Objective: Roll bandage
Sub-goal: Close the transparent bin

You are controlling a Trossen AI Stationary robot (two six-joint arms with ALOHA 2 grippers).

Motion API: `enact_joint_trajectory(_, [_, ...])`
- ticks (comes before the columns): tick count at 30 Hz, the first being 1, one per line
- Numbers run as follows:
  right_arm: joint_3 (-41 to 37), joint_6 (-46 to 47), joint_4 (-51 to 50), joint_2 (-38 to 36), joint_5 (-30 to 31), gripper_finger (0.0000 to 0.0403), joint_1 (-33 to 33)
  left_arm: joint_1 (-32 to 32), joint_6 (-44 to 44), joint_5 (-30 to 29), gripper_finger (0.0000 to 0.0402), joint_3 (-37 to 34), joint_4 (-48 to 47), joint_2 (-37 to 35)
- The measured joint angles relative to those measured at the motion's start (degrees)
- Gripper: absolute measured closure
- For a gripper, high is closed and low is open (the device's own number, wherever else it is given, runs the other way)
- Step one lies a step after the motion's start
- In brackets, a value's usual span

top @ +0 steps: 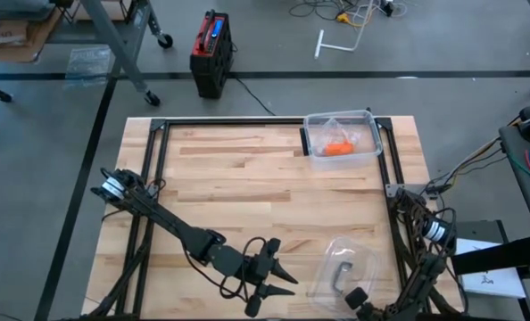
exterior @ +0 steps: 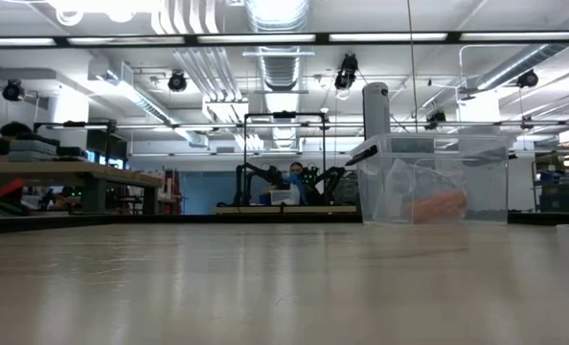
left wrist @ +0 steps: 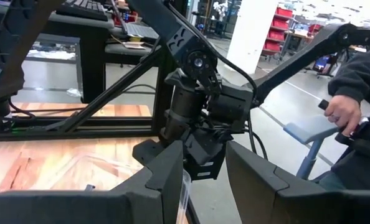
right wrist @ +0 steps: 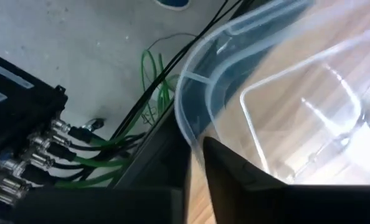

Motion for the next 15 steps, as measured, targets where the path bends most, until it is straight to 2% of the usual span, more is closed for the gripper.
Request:
enact_joint_trajectory(3, [0.0, -1.01, 0.9, -0.21, 1.71, 0.0397, -1.0, 0.0, -0.02, 0.02, 0.0287, 0.0, -0.04, 0.0])
enact_joint_trajectory(7, [-0.24, -1.38, 0.76, -1.42, 5.15, 0.04, -2.59, 0.0, 0.5, 0.07, 0.0287, 0.0, -0.49, -0.03])
enact_joint_trajectory(15, [6.77, -4.0, -8.24, -7.92, 17.86, 0.0402, -5.26, -1.53, 4.27, 0.04, 0.0287, 0.0, -3.45, -3.13])
